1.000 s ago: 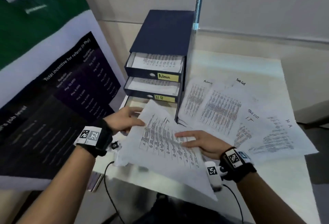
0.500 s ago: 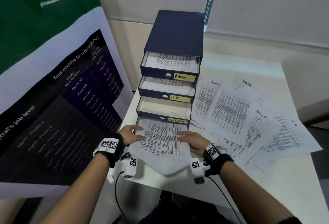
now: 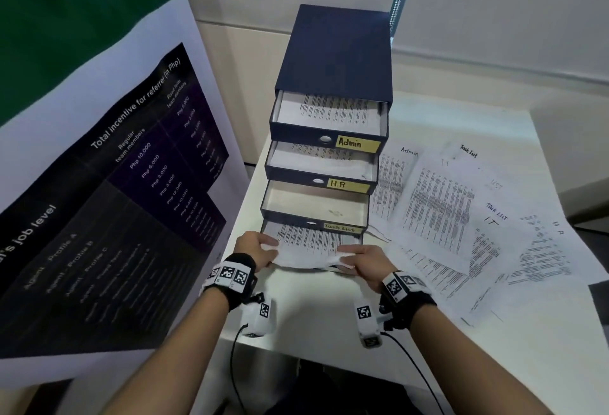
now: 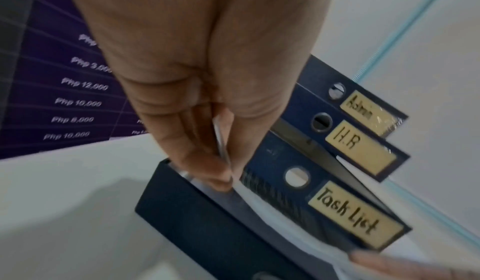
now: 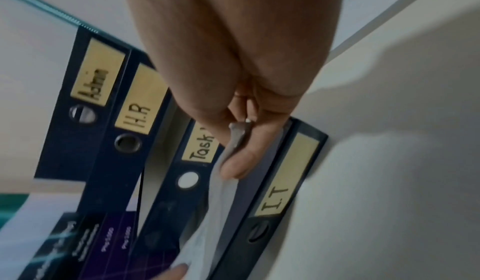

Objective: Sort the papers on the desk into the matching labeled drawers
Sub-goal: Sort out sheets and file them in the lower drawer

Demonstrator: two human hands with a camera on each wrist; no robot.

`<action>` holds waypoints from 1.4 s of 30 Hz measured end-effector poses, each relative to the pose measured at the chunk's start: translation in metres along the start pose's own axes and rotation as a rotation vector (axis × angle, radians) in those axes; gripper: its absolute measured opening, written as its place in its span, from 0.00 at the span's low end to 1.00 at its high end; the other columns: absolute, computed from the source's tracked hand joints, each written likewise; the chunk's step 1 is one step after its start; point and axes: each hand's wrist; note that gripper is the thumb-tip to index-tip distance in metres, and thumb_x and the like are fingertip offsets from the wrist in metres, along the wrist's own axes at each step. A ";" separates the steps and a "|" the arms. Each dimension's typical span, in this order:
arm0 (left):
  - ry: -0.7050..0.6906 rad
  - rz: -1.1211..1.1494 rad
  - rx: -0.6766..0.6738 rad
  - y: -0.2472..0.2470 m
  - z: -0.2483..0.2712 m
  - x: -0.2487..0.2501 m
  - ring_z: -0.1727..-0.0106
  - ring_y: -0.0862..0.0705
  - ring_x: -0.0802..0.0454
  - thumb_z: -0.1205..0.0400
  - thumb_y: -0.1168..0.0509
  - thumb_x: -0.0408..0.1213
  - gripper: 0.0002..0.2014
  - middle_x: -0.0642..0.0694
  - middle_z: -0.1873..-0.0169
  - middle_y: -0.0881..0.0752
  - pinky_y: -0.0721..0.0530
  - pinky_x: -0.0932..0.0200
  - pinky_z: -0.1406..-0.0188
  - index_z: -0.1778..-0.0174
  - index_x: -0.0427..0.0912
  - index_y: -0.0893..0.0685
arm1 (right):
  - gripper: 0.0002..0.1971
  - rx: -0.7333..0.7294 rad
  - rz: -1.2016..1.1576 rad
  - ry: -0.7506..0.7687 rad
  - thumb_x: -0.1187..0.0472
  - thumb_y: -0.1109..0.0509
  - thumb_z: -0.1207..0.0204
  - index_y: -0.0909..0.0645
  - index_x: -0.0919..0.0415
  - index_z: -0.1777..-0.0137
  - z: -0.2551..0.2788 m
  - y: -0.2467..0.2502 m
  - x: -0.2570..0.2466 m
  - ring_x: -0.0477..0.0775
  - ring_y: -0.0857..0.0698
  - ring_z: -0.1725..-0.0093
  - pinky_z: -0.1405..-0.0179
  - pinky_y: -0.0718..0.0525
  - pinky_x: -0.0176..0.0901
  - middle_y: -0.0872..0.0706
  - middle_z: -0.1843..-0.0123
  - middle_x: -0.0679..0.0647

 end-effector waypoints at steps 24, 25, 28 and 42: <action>-0.311 -0.562 -0.357 -0.055 0.023 0.140 0.46 0.12 0.47 0.18 0.34 0.42 0.12 0.45 0.49 0.10 0.16 0.60 0.48 0.44 0.42 0.11 | 0.27 0.235 1.554 0.354 0.39 0.44 0.17 0.26 0.53 0.25 -0.018 0.157 0.015 0.59 0.27 0.23 0.25 0.27 0.57 0.30 0.18 0.52; -0.337 -0.465 -0.461 -0.066 0.026 0.153 0.50 0.10 0.49 0.18 0.33 0.43 0.11 0.46 0.51 0.09 0.15 0.59 0.48 0.44 0.44 0.10 | 0.24 0.215 1.508 0.404 0.39 0.43 0.17 0.19 0.52 0.31 -0.009 0.159 0.016 0.55 0.21 0.30 0.29 0.23 0.53 0.22 0.23 0.50; -0.415 -0.497 -0.454 -0.112 0.016 0.179 0.44 0.13 0.51 0.17 0.34 0.42 0.13 0.46 0.44 0.11 0.19 0.62 0.44 0.39 0.45 0.11 | 0.19 0.163 1.376 0.432 0.40 0.37 0.19 0.11 0.50 0.45 0.007 0.177 0.018 0.43 0.15 0.50 0.42 0.21 0.40 0.09 0.44 0.45; -0.151 -0.071 -0.068 -0.251 -0.046 0.200 0.38 0.17 0.42 0.14 0.39 0.36 0.19 0.40 0.37 0.15 0.25 0.62 0.42 0.26 0.39 0.23 | 0.19 0.474 0.580 0.005 0.52 0.22 0.26 0.21 0.64 0.45 -0.017 0.246 -0.005 0.61 0.17 0.39 0.36 0.18 0.53 0.16 0.48 0.56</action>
Point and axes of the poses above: each hand's wrist, its own z-axis away from the middle knuckle, its own y-axis out of the back of the hand, x = y × z
